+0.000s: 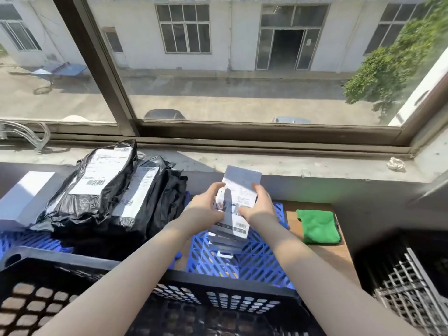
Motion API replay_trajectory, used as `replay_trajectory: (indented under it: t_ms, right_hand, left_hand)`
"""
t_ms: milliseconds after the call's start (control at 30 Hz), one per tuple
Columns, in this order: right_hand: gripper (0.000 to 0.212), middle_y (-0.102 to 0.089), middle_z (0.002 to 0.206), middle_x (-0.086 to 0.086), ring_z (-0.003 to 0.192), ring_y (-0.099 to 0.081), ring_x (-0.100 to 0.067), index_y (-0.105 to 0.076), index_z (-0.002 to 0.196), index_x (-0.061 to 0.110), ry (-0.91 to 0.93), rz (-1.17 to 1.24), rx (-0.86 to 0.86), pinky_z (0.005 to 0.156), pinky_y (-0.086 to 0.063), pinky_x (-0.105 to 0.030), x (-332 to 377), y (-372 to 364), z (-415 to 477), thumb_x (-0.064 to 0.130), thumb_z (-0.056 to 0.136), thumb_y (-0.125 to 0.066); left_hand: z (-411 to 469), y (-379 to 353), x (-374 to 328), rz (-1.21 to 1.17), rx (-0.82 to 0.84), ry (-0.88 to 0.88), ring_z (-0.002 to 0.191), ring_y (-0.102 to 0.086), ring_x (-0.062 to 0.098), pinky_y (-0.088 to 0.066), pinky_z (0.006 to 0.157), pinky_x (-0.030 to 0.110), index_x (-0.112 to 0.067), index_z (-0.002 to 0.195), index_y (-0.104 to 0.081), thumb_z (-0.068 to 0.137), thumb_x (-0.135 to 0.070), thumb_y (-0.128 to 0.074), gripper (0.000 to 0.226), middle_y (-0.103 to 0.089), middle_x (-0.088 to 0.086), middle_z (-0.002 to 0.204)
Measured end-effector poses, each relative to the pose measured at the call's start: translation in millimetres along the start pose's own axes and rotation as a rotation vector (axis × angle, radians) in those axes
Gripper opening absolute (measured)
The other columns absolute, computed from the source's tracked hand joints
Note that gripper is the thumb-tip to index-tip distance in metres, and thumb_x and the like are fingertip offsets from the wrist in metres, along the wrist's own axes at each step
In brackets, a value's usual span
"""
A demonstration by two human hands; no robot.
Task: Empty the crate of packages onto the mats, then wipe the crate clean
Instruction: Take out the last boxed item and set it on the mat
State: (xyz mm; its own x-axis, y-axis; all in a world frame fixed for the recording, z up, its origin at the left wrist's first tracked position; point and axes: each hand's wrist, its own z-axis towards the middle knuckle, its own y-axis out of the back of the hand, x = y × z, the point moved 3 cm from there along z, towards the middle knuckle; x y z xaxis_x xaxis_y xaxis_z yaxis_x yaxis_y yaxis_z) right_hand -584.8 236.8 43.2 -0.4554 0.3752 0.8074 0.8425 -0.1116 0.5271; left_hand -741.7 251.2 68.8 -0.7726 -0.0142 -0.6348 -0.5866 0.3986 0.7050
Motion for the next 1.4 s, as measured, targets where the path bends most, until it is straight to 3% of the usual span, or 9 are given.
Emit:
replay_trajectory:
  t_ms: [267, 367, 467, 633, 900, 967, 1100, 1300, 1400]
  right_hand:
    - [0.080, -0.031, 0.150, -0.001, 0.130, -0.042, -0.026, -0.028, 0.148, 0.023, -0.096, 0.002, 0.039, 0.103, -0.042, -0.043, -15, -24, 20, 0.008, 0.078, -0.064]
    - [0.080, -0.040, 0.143, -0.001, 0.122, -0.049, -0.026, -0.031, 0.145, 0.026, -0.141, 0.112, 0.015, 0.100, -0.045, -0.046, -22, -21, 20, 0.011, 0.075, -0.068]
    - [0.076, -0.039, 0.147, -0.003, 0.125, -0.048, -0.026, -0.027, 0.147, 0.026, -0.271, 0.163, 0.035, 0.103, -0.042, -0.047, -30, -19, 22, 0.028, 0.081, -0.064]
    - [0.051, -0.061, 0.125, 0.001, 0.085, -0.059, -0.013, -0.028, 0.141, 0.039, -0.311, 0.224, 0.257, 0.059, -0.037, -0.025, -33, -29, 16, 0.021, 0.096, -0.046]
    - [0.069, -0.036, 0.151, 0.007, 0.120, -0.049, -0.030, 0.012, 0.146, 0.048, -0.337, 0.149, 0.348, 0.086, -0.042, -0.048, -37, -37, 15, 0.049, 0.098, -0.037]
    - [0.071, -0.024, 0.156, 0.005, 0.131, -0.040, -0.037, 0.017, 0.144, 0.051, -0.389, 0.138, 0.372, 0.079, -0.046, -0.056, -38, -37, 12, 0.057, 0.096, -0.034]
    - [0.077, -0.006, 0.161, 0.004, 0.140, -0.024, -0.041, 0.018, 0.145, 0.049, -0.483, 0.167, 0.414, 0.090, -0.041, -0.070, -40, -36, 8, 0.066, 0.092, -0.034]
    - [0.079, -0.003, 0.161, 0.004, 0.143, -0.018, -0.039, 0.012, 0.147, 0.048, -0.518, 0.219, 0.462, 0.087, -0.041, -0.071, -43, -38, 7, 0.072, 0.087, -0.035]
    - [0.080, -0.006, 0.161, 0.005, 0.139, -0.028, -0.040, 0.014, 0.145, 0.051, -0.483, 0.156, 0.462, 0.085, -0.047, -0.064, -44, -38, 6, 0.076, 0.085, -0.033]
  left_hand:
    - [25, -16, 27, -0.126, 0.119, 0.104, 0.098, -0.063, 0.026, -0.054, 0.072, 0.036, -0.035, 0.147, -0.024, 0.085, -0.006, -0.057, 0.077, -0.058, 0.007, 0.122]
    - [34, -17, 37, -0.245, 0.126, 0.190, 0.082, -0.059, 0.016, -0.050, 0.064, 0.028, -0.028, 0.151, -0.016, 0.089, -0.012, -0.058, 0.077, -0.054, 0.006, 0.131]
    - [36, -22, 46, -0.279, 0.195, 0.330, 0.100, -0.056, 0.024, -0.053, 0.080, 0.036, -0.031, 0.154, -0.005, 0.094, -0.031, -0.049, 0.074, -0.044, 0.014, 0.144]
    - [24, -26, 44, -0.340, 0.385, 0.408, 0.123, -0.049, 0.034, -0.053, 0.094, 0.047, -0.044, 0.151, 0.008, 0.100, -0.032, -0.034, 0.067, -0.021, 0.004, 0.159]
    - [27, -31, 50, -0.356, 0.457, 0.448, 0.131, -0.039, 0.041, -0.041, 0.102, 0.060, -0.040, 0.151, -0.013, 0.099, -0.038, -0.035, 0.057, -0.016, 0.007, 0.160]
    - [25, -36, 54, -0.387, 0.511, 0.518, 0.135, -0.034, 0.043, -0.038, 0.103, 0.065, -0.033, 0.152, -0.015, 0.096, -0.048, -0.039, 0.063, -0.018, 0.015, 0.158]
    - [23, -39, 60, -0.468, 0.539, 0.595, 0.138, -0.033, 0.039, -0.037, 0.102, 0.066, -0.022, 0.155, -0.008, 0.090, -0.054, -0.047, 0.081, -0.026, 0.020, 0.153]
    - [28, -39, 62, -0.411, 0.585, 0.573, 0.134, -0.040, 0.031, -0.038, 0.100, 0.063, -0.024, 0.152, -0.016, 0.090, -0.056, -0.045, 0.076, -0.047, 0.015, 0.124]
    - [27, -39, 63, -0.367, 0.634, 0.566, 0.136, -0.039, 0.030, -0.033, 0.102, 0.065, -0.020, 0.154, -0.014, 0.089, -0.066, -0.043, 0.085, -0.042, 0.018, 0.140]
